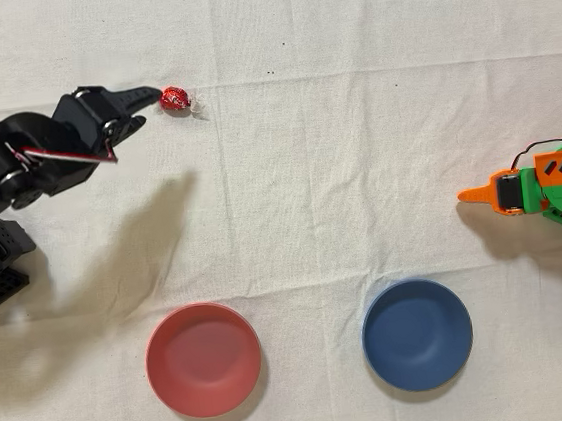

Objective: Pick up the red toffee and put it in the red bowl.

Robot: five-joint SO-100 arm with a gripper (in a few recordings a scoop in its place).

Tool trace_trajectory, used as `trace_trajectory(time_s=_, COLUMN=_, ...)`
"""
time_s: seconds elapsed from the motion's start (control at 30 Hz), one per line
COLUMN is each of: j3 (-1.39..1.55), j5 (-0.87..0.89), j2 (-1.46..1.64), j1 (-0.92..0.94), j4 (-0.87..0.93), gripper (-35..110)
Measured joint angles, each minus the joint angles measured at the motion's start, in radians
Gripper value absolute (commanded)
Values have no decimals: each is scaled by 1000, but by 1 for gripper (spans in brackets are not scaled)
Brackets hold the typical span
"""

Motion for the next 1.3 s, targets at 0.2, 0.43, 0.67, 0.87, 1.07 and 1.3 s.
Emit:
trace_trajectory(time_s=0.2, j3=38, j5=-37, j2=-51, j1=-26, j4=-106, gripper=24)
trace_trajectory(time_s=0.43, j3=124, j5=-64, j2=-103, j1=-32, j4=-221, gripper=25)
trace_trajectory(time_s=0.67, j3=198, j5=-81, j2=-127, j1=-32, j4=-291, gripper=25)
trace_trajectory(time_s=0.87, j3=284, j5=-98, j2=-138, j1=-32, j4=-364, gripper=25)
trace_trajectory(time_s=1.07, j3=339, j5=-109, j2=-170, j1=-32, j4=-449, gripper=26)
trace_trajectory(time_s=1.3, j3=339, j5=-118, j2=-258, j1=-40, j4=-540, gripper=27)
